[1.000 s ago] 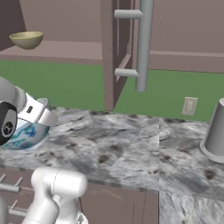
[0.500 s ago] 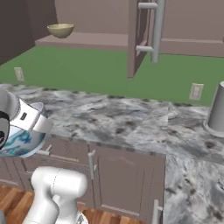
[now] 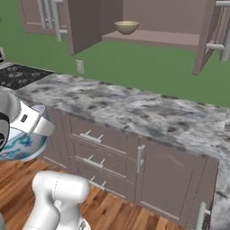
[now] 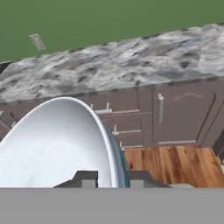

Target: Take the smaller bowl and place it next to the appetizer plate on the dining counter , and place the larger bowl next to the plate with cooked food.

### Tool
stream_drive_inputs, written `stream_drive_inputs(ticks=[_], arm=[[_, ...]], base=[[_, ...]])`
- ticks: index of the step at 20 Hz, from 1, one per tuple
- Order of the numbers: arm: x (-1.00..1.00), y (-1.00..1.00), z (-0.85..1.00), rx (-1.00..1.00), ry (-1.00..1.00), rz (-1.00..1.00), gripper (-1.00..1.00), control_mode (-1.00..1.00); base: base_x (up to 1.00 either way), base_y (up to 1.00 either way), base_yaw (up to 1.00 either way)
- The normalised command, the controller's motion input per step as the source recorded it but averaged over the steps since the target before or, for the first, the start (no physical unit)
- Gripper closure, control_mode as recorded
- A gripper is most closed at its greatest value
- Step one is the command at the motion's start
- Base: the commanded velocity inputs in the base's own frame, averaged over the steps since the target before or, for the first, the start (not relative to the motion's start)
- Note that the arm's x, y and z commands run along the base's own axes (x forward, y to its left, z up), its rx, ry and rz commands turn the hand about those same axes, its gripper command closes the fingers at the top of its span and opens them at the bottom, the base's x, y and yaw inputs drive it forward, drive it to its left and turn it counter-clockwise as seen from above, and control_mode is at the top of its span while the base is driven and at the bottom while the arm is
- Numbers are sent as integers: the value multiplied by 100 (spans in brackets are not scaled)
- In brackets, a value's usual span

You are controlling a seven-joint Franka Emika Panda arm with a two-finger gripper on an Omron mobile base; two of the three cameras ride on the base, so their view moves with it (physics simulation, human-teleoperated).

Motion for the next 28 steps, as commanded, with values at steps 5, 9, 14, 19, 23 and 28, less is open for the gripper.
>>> stream_drive_inputs(ticks=[5, 9, 14, 19, 23, 28], arm=[[0, 0, 0, 0, 0, 0, 100, 100], [0, 0, 0, 0, 0, 0, 100, 100], [0, 0, 0, 0, 0, 0, 100, 100], [0, 0, 0, 0, 0, 0, 100, 100], [0, 0, 0, 0, 0, 0, 100, 100], [0, 0, 0, 0, 0, 0, 100, 100]], base=[[-24, 56, 56], [-18, 49, 63], [-22, 47, 65], [-10, 51, 67], [-7, 51, 67], [-61, 51, 61]])
